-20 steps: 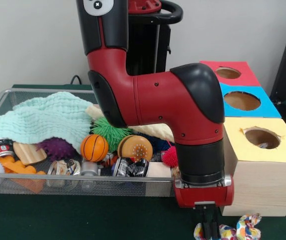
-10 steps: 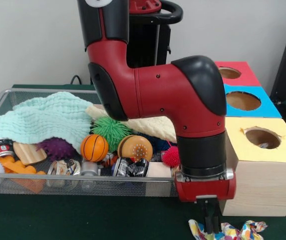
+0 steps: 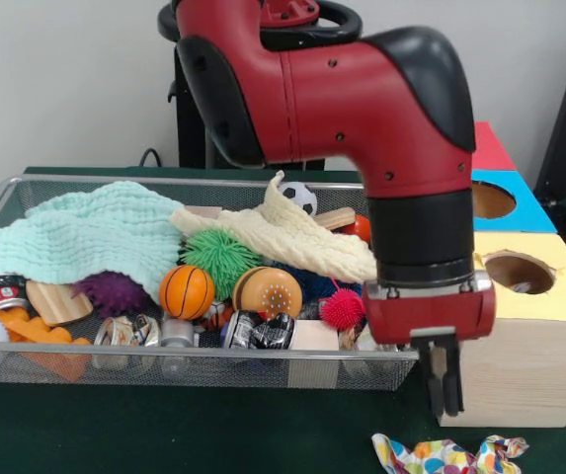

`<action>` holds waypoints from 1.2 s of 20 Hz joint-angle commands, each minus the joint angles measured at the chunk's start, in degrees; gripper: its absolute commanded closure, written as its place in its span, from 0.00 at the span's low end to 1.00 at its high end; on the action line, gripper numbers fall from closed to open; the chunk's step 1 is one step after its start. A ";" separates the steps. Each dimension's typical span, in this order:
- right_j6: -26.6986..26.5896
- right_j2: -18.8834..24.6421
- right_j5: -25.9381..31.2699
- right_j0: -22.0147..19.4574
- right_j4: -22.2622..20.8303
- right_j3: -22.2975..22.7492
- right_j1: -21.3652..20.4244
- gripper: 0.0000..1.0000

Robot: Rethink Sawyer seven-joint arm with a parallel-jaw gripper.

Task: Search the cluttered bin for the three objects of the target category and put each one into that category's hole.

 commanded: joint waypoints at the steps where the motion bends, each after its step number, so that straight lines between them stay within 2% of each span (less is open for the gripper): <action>1: 3.94 1.63 6.18 0.53 0.10 7.56 -4.76 1.00; 3: 3.64 1.98 5.16 0.29 -0.25 7.48 -4.10 1.00; 4: 2.66 2.44 4.57 0.00 -0.87 7.24 -3.79 0.00; 7: 2.01 4.20 4.82 -1.18 -0.32 6.74 -2.83 0.00; 10: 7.97 1.44 1.32 0.08 1.78 7.10 -2.31 0.00; 13: 9.46 0.47 -0.93 0.00 2.13 7.54 -1.29 0.00; 17: 13.03 -1.34 -1.84 0.69 4.72 8.63 -1.33 0.00; 21: 21.05 -5.38 -5.88 3.10 10.74 9.56 0.14 0.00; 24: 24.09 -7.32 -7.43 4.31 15.45 11.26 0.32 0.00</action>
